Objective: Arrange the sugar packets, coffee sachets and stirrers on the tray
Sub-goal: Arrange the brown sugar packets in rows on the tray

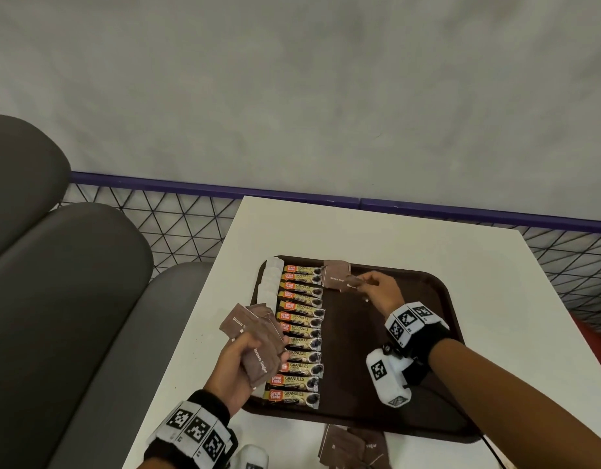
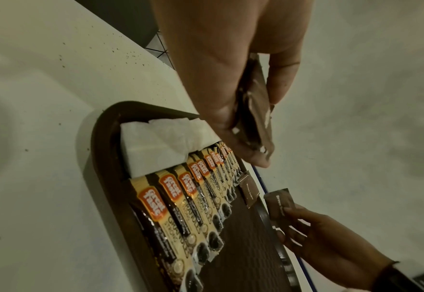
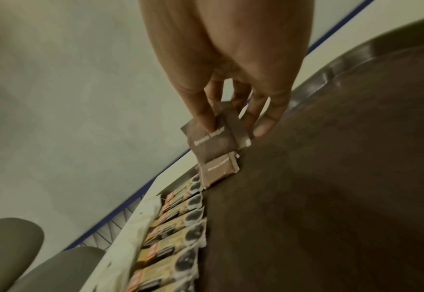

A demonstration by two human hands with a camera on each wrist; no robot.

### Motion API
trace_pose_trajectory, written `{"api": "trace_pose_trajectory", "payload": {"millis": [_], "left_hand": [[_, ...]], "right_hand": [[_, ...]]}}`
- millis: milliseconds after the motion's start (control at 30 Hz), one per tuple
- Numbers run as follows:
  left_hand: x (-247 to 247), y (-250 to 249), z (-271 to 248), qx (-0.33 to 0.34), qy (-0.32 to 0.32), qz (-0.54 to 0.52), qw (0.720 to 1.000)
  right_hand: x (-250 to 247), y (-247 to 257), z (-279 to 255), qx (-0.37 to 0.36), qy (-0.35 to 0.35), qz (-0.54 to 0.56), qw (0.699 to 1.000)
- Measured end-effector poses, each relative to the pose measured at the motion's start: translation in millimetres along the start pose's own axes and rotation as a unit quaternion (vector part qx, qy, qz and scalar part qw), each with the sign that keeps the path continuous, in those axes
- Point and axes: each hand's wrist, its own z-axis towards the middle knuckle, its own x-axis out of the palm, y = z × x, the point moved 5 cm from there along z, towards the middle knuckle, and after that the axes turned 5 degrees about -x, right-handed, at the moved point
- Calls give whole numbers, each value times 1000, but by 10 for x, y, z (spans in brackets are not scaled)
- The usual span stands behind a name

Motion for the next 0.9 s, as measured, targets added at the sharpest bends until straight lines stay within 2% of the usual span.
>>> {"api": "trace_pose_trajectory", "payload": {"millis": [133,333,600,767,900], "left_hand": [[-17,-47,12,7,2,20,1000],[-153,-56,91,23,-43,20,999],[-251,-66,146,17,-39,35,998],[-253,-6,83,9,-30,19,999],[-212,0,123,3,-13,22,1000]], "right_hand": [[59,49,163,-16,31,-63,997],[203,64,281,-27,15,-96,995],[398,34,372,-71,20,-180,981],[499,20,289,-136,28,-269,953],[452,62,277,-172,3,-348,922]]}}
